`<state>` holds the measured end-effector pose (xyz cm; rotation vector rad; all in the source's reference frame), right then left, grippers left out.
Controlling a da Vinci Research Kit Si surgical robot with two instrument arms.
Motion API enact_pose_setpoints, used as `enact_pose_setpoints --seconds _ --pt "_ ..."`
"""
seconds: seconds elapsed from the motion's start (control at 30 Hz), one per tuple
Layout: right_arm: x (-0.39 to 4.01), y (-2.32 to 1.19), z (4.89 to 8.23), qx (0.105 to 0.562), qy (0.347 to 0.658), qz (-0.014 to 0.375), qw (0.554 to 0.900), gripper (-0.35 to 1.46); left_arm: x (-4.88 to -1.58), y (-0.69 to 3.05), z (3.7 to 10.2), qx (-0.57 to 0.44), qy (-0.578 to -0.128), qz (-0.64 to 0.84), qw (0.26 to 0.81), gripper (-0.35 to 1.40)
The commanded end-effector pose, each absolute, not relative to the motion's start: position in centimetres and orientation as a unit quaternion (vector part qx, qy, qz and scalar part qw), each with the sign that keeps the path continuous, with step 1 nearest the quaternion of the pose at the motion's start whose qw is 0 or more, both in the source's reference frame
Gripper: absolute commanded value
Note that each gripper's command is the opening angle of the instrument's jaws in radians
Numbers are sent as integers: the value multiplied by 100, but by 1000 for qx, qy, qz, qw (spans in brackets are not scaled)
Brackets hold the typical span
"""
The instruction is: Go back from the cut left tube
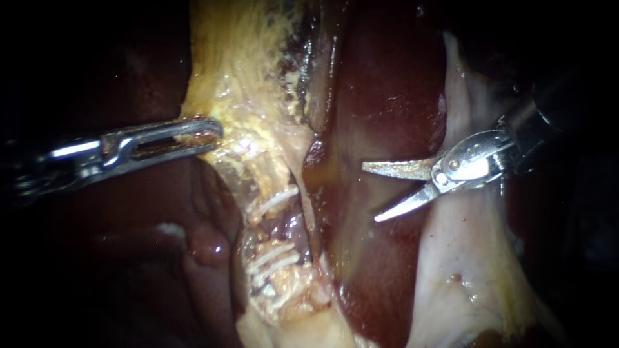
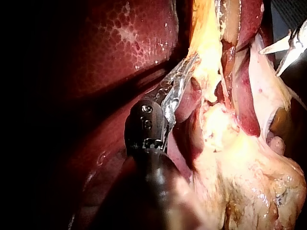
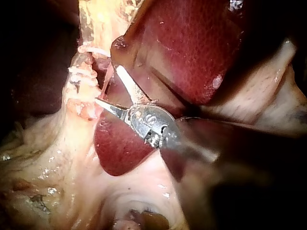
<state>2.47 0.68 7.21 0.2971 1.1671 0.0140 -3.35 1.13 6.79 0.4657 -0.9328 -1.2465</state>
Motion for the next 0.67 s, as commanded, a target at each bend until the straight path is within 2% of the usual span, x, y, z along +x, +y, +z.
enact_pose_setpoints --seconds 0.03,0.27,0.67 --pt "247 68 721 140 549 6 824 143 -339 111 683 210 -417 -555 689 -35" --pt "247 68 720 140 549 7 824 143 -355 112 693 214 -414 -553 691 -35" --pt "247 68 720 140 549 7 824 143 -357 111 692 216 -414 -551 692 -35"
